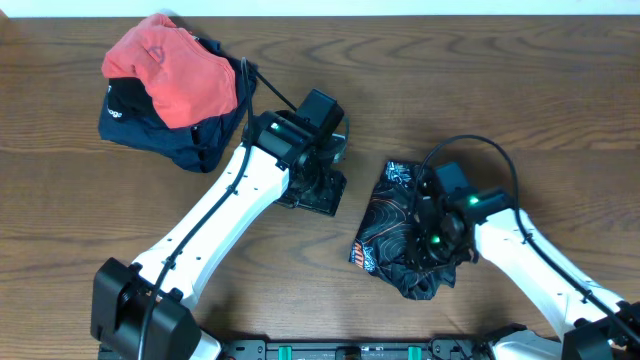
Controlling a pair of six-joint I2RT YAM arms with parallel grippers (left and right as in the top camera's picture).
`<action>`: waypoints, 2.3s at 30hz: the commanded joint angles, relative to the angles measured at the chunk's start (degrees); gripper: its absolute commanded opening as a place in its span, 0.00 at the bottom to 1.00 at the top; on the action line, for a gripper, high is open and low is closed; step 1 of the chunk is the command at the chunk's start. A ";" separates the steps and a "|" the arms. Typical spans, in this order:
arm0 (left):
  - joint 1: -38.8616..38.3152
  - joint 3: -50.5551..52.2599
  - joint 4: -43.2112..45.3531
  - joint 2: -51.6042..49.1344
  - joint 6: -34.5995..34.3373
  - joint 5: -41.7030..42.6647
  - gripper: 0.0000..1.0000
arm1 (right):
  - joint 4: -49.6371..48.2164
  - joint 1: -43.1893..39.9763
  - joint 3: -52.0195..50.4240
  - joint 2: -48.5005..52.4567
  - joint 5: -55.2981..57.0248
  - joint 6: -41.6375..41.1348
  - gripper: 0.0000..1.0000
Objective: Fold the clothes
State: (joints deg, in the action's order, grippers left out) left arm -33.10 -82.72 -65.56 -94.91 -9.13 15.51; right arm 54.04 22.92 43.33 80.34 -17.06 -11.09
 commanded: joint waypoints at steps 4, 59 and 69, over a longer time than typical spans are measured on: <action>0.26 -0.76 -0.37 0.42 0.55 -3.15 0.59 | 0.79 2.21 -1.88 -0.57 3.98 -5.60 0.01; 0.31 -0.76 -0.20 0.42 1.62 -4.68 0.79 | 9.03 -3.76 -6.69 -6.97 20.02 -38.16 0.01; 0.31 -0.72 -0.39 0.42 1.64 -4.70 0.83 | 3.61 -7.34 -6.16 -10.97 12.66 -25.05 0.40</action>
State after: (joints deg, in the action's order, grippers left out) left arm -33.08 -82.72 -65.65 -94.91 -8.29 11.55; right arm 57.78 16.14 36.82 72.31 -1.87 -41.65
